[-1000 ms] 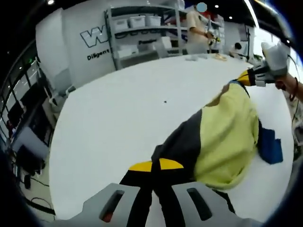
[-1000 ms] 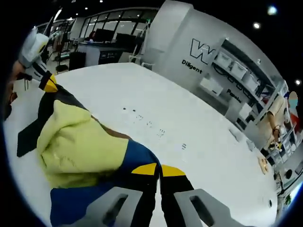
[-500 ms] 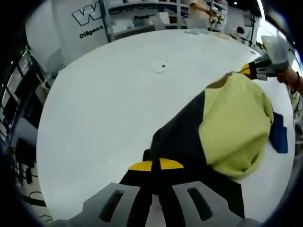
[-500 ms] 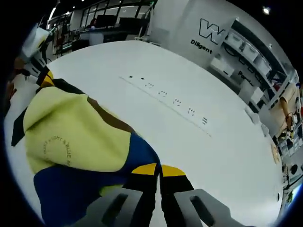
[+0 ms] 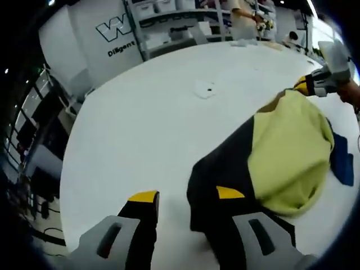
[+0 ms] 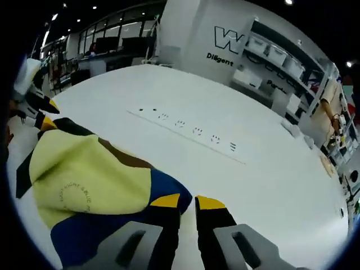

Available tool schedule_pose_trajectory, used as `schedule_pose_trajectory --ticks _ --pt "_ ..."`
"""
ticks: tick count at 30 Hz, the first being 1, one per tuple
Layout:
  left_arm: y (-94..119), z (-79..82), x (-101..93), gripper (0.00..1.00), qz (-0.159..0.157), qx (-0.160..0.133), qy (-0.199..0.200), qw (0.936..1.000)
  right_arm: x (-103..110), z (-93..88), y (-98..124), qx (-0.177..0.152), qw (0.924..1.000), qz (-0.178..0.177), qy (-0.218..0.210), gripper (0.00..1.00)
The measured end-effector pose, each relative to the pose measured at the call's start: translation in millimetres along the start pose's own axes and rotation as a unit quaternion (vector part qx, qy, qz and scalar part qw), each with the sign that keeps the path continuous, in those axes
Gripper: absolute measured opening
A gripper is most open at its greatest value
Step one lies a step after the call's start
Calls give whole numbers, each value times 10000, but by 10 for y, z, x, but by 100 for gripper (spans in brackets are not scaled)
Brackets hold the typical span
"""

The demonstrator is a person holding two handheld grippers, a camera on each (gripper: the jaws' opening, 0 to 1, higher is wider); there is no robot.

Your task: Fold the garment on the visible template until the final outline fits inside the template.

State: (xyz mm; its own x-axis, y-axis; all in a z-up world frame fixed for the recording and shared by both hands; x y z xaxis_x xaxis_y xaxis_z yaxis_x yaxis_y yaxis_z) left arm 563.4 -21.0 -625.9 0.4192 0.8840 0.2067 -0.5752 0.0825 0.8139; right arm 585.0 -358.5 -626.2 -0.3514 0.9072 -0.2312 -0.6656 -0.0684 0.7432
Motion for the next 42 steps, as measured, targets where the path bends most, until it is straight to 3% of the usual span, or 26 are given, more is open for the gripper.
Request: schedule_pose_trajectory --ticks 2,4,10,14,16,19,28,33,37,42 --pt "51 21 7 51 13 -56 18 10000 12 37 65 -145 9999 2 -71 25" --pt "116 44 3 55 -19 -152 159 9998 21 54 152 -204 9997 39 -122 29" --pt "309 83 -142 69 -399 -461 436 9972 245 125 428 -499 9963 583 -390 51" --pt "472 54 -239 78 -450 -559 478 9963 372 98 530 -478 9945 848 -386 62" --pt "558 68 -367 80 -794 -728 687 9918 489 68 615 -514 9926 1048 -329 68" --pt "635 23 -474 81 -990 -760 797 9890 635 6 721 -527 9918 1140 -253 75" --pt "797 -97 -811 85 -1192 -928 566 9869 922 -185 860 -475 9898 1341 34 77" --pt "939 -158 -1006 84 -1530 -1066 748 9796 982 -317 897 -347 9891 1430 75 74" --pt "981 -203 -1144 82 -1544 -1096 588 9801 1070 -427 933 -332 9882 1496 84 68" --pt "1020 -209 -1410 71 -1854 -1282 307 9738 1166 -570 931 -236 9893 1424 236 55"
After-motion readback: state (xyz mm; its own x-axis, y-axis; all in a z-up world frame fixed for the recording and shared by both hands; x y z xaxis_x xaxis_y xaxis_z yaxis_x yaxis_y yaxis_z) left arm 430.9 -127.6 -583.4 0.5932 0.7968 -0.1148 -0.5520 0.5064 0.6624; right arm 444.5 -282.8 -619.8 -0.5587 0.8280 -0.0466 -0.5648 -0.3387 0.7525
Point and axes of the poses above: the point that each gripper's makers call its tool centre point, and the gripper's own axes: y roughly backward along the fingers, x roughly to its left, z roughly out of its top, the point moved 2 cm from there along y, roughly backward along the fingers, and after that the axes turned 8 degrees about x, right-handed, at the moved point
